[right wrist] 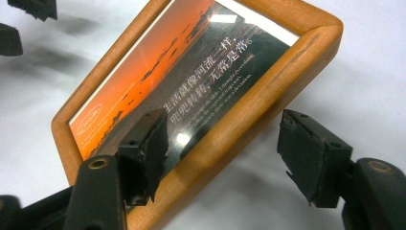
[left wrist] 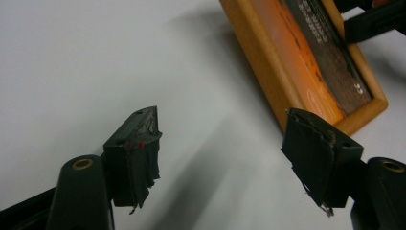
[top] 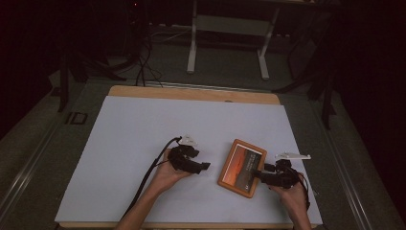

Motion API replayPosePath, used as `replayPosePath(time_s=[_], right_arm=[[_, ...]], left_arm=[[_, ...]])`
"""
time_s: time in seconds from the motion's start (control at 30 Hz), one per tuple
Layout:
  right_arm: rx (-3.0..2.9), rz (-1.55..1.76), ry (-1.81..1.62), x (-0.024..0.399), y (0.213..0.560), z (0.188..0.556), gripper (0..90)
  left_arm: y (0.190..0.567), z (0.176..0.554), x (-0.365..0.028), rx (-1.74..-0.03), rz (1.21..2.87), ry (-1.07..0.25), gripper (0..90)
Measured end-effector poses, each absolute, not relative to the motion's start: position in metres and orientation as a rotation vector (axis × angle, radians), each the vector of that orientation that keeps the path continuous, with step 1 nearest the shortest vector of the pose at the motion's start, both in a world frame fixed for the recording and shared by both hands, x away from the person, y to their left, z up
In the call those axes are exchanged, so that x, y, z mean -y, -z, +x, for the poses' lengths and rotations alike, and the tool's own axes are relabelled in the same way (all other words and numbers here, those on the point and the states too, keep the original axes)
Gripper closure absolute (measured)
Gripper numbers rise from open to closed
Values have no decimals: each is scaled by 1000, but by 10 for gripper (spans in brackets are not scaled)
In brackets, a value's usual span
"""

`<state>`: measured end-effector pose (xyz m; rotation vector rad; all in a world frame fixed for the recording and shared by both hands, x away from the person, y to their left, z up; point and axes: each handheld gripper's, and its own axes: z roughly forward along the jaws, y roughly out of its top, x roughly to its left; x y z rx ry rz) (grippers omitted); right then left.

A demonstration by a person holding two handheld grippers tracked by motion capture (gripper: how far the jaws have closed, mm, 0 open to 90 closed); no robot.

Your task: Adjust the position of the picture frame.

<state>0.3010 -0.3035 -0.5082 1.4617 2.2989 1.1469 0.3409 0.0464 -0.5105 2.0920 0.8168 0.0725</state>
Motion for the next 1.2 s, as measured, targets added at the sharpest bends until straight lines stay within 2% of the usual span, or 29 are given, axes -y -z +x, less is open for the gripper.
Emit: replayPosePath(time_s=[0.53,0.8,1.0,1.2], right_arm=[[-2325,1464,-1128,297,512,300,289],[-2344,1470,-1129,297,515,300,270],[-2355,1474,-1126,296,515,300,261],[-2370,1468,-1116,295,516,300,259]], left_arm=[[517,342,-6,-763,2129,-66,236],[522,345,13,-766,2132,-33,227],[523,348,22,-780,2130,-7,180],[525,350,33,-783,2136,21,169]])
